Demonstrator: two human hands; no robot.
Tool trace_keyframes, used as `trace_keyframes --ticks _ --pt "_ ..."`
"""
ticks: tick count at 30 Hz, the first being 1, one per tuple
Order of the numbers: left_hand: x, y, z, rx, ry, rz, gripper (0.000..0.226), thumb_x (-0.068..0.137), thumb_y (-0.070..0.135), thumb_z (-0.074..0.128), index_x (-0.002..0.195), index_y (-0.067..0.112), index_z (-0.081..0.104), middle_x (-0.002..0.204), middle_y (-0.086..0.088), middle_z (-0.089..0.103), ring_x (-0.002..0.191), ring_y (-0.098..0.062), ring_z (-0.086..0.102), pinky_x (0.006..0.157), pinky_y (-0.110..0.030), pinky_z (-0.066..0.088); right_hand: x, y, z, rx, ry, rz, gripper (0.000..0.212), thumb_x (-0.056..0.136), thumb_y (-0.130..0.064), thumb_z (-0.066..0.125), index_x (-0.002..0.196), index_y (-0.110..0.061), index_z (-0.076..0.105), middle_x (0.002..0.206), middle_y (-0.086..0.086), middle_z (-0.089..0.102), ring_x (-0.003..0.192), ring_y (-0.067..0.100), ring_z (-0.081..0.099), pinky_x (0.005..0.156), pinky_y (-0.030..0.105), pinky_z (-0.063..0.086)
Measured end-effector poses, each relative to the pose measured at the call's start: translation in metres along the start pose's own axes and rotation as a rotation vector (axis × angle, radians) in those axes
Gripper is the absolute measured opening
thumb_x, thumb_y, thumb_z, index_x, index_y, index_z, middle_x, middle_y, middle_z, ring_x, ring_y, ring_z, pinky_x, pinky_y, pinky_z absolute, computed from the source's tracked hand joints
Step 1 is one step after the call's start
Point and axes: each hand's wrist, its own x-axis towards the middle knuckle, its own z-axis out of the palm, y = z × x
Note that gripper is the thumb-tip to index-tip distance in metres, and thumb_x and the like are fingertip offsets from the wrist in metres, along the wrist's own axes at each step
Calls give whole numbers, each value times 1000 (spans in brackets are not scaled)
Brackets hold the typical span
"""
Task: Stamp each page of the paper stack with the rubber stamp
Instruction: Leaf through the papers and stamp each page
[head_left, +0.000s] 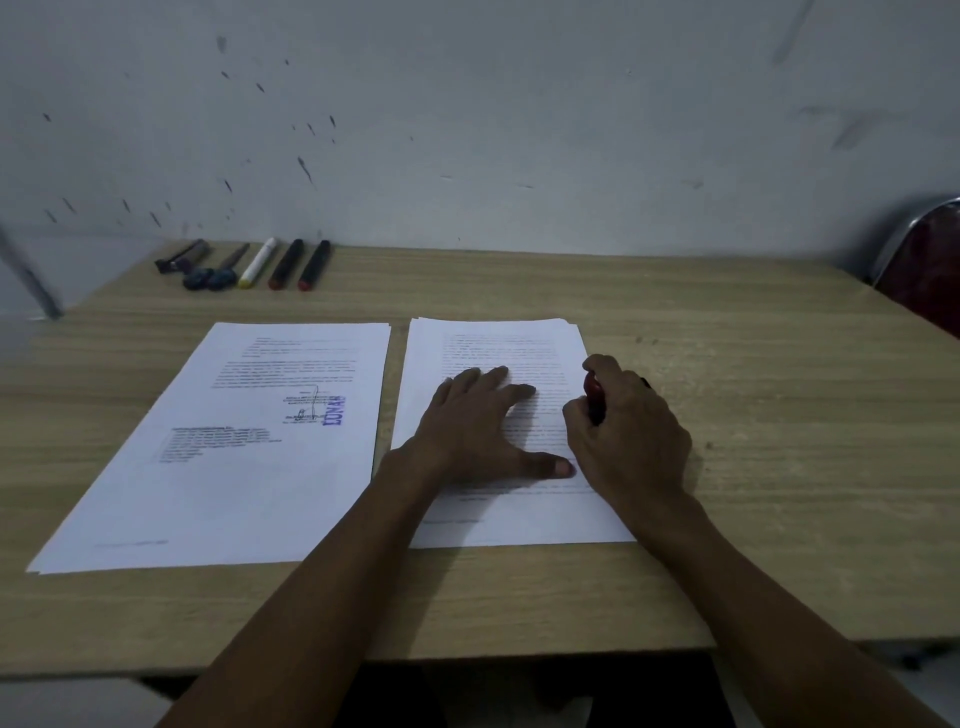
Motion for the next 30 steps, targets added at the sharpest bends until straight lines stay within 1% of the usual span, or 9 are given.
trace_keyframes --ticks 8,13,14,17,19,21,24,27,30 --pt "-1 2 -3 26 -24 -1 104 61 86 55 147 36 27 162 2 11 149 -25 5 119 -49 5 2 1 -5 -10 -47 -10 32 86 -25 56 118 -21 56 90 -2 65 86 24 62 64 36 51" --pt "1 6 -8 34 -52 -15 105 60 85 57 148 35 27 161 1 11 148 -24 5 120 -49 6 6 6 -16 189 -142 6 38 90 -25 58 128 -26 55 102 -1 68 94 22 63 77 39 53" --pt "2 6 -9 36 -58 -15 106 60 84 58 148 34 27 161 1 12 148 -25 6 120 -49 6 9 8 -20 260 -144 32 38 90 -25 61 128 -26 56 102 -1 69 93 20 64 79 36 53" --pt "2 10 -11 33 -70 -20 107 57 84 61 146 34 30 160 1 15 148 -24 5 119 -51 5 21 19 -34 419 -63 137 33 90 -19 65 123 -23 62 95 -7 67 82 3 62 78 19 45" --pt "1 12 -13 2 -80 -28 107 57 82 63 147 34 29 161 1 12 148 -24 2 119 -51 2 30 29 -43 447 -8 196 33 90 -17 65 123 -21 62 96 -10 62 80 -2 58 81 14 40" --pt "1 13 -15 -52 -43 -32 107 58 82 63 148 35 28 161 0 9 149 -23 2 119 -52 4 38 40 -48 433 15 253 38 91 -18 65 127 -18 57 101 -6 59 89 8 55 84 19 39" --pt "3 10 -17 -131 78 -35 103 60 81 63 146 32 33 160 -2 18 148 -22 9 119 -49 11 45 53 -51 432 6 365 41 89 -19 68 123 -11 46 102 5 55 88 20 53 76 26 39" --pt "4 7 -19 -175 162 -26 103 58 82 61 143 29 39 157 -1 28 146 -20 17 118 -44 18 46 59 -50 372 -8 348 38 87 -22 72 113 -12 46 98 5 57 86 23 54 72 28 39" --pt "1 7 -21 -204 219 -30 92 65 73 67 141 27 43 154 2 34 144 -18 23 115 -39 20 46 58 -44 300 -9 305 33 85 -25 73 108 -19 51 93 4 62 86 27 58 71 32 44"
